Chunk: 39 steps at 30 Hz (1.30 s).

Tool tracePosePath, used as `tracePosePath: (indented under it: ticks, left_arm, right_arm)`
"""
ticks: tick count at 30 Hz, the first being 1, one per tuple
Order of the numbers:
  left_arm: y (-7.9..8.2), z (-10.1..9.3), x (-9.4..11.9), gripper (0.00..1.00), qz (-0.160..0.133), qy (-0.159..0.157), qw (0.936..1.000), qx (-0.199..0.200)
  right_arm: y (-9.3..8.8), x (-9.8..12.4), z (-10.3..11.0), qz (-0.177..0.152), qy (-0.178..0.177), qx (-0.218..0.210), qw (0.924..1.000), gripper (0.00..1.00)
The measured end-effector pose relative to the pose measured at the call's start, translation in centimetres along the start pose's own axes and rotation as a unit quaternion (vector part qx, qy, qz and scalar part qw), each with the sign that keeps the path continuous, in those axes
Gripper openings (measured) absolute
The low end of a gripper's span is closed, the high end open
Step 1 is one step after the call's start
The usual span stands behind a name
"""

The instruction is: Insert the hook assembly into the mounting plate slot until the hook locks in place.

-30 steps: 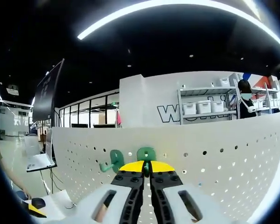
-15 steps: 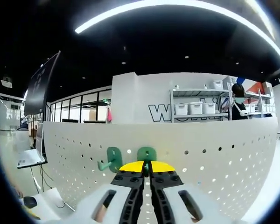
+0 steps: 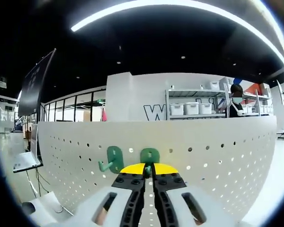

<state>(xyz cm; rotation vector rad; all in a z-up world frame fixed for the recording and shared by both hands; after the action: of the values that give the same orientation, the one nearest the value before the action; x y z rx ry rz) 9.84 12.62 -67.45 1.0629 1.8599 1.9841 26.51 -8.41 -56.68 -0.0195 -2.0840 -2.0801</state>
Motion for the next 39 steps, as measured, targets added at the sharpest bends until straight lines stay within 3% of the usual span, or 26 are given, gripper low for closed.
tracePosePath:
  ticks: [8, 17, 22, 24, 29, 35, 39]
  left_arm:
    - [-0.3, 0.2, 0.1, 0.64, 0.001, 0.002, 1.0, 0.003]
    - [0.1, 0.3, 0.1, 0.64, 0.0, 0.003, 1.0, -0.001]
    - [0.2, 0.2, 0.0, 0.64, 0.002, 0.002, 1.0, -0.003]
    - [0.2, 0.1, 0.0, 0.64, 0.002, 0.0, 1.0, -0.004]
    - [0.3, 0.0, -0.1, 0.64, 0.003, -0.001, 1.0, -0.005]
    - [0.4, -0.2, 0.0, 0.64, 0.006, -0.001, 1.0, -0.006]
    - [0.5, -0.3, 0.0, 0.64, 0.006, 0.0, 1.0, -0.007]
  right_arm:
    - [0.0, 0.0, 0.0, 0.004, 0.005, 0.001, 1.0, 0.03]
    - [0.1, 0.3, -0.6, 0.007, 0.036, 0.034, 0.9987, 0.04]
    - [0.0, 0.5, -0.9, 0.012, 0.062, 0.052, 0.9966, 0.17]
    - [-0.1, 0.8, -0.9, 0.01, 0.063, 0.082, 0.9946, 0.22]
    - [-0.3, 1.3, -1.0, 0.009, 0.08, 0.076, 0.9938, 0.38]
    - [-0.7, 1.5, -0.8, 0.009, 0.098, 0.07, 0.9927, 0.49]
    - [-0.7, 1.5, -1.0, 0.007, 0.099, 0.066, 0.9929, 0.49]
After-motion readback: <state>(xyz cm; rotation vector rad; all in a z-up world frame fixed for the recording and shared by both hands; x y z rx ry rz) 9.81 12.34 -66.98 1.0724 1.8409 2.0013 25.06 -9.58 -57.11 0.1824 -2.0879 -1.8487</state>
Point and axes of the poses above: the point that each gripper's makers call its tool centre point, and the gripper's own axes: x roughly backward along the fingers, z roughly to its left, y roughly out of its top, the point moved 10 cm from there along x, roughly backward along the fingers, and after that the axes turned 13 degrees about z, right-handed, at the moved point
